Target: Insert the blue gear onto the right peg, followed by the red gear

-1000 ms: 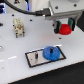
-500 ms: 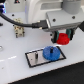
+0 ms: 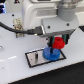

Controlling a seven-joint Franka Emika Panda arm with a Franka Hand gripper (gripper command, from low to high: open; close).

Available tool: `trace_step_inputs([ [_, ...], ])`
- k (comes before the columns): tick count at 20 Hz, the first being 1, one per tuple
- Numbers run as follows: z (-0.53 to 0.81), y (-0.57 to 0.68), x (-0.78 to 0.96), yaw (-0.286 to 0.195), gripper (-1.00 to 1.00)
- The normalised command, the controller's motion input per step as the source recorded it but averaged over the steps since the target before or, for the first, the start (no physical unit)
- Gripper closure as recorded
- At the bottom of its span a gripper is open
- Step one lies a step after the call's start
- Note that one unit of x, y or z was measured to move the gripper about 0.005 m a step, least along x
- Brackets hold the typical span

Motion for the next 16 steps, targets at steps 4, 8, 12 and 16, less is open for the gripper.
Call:
trace_step_inputs([
  [4, -0.07, -0.16, 0.14, 0.000, 1.00],
  [8, -0.03, -0.14, 0.11, 0.000, 1.00],
  [12, 0.37, -0.04, 0.24, 0.000, 1.00],
  [16, 0.12, -0.07, 0.17, 0.000, 1.00],
])
